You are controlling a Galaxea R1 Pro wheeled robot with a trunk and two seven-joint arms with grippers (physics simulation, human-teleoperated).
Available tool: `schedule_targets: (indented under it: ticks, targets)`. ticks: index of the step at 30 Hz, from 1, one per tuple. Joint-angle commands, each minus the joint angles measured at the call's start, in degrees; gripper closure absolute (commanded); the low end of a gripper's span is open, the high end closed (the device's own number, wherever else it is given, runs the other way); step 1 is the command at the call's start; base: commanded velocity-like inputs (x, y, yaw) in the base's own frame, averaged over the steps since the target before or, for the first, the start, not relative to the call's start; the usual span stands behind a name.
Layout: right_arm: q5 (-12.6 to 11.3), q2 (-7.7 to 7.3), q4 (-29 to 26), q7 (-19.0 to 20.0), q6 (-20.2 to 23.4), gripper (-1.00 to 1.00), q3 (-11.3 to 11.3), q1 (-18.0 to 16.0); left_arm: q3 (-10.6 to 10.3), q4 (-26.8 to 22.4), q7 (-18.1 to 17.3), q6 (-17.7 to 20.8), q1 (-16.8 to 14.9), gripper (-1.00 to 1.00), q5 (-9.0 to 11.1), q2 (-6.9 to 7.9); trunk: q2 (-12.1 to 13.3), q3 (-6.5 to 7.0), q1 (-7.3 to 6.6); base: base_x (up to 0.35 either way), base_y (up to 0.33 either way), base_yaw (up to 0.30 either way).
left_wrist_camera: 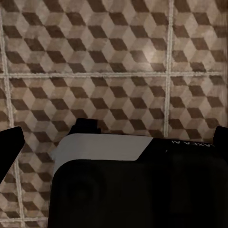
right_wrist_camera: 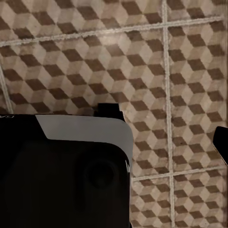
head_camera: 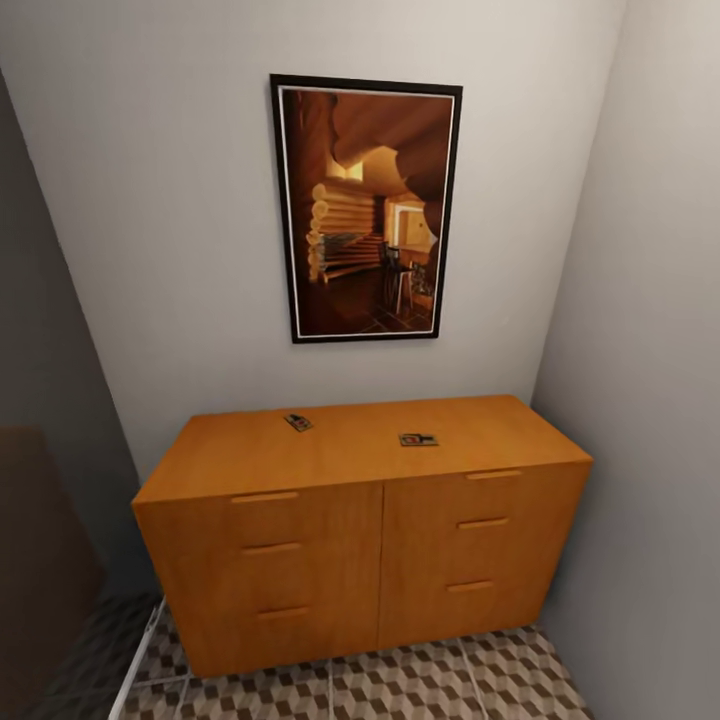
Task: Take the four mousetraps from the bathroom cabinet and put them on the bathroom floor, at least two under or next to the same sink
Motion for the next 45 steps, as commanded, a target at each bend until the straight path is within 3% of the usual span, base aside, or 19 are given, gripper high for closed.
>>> schedule_targets:
  ticks: [1,17,45]
  targets:
    - [0.61,-0.01,0.12,-0.18,0.03,-1.00,-0.45,-0.08,-0.49,0.05,0.19,-0.19,-0.04,-1.00,0.47,-0.02,-0.03,-0.06,0.02,0.204,-0.151,0.000]
    - [0.61,-0.09,0.12,-0.18,0.04,-1.00,-0.45,-0.08,-0.47,0.03,0.19,-0.26,-0.04,-1.00,0.51,-0.03,-0.03,-0.06,0.02,0.185,-0.122,0.000]
    - [0.61,-0.09,0.12,-0.18,-0.01,-1.00,-0.47,-0.08,-0.47,0.03,0.19,-0.27,-0.04,-1.00,0.60,0.06,-0.03,-0.06,0.02,0.013,-0.006,0.000]
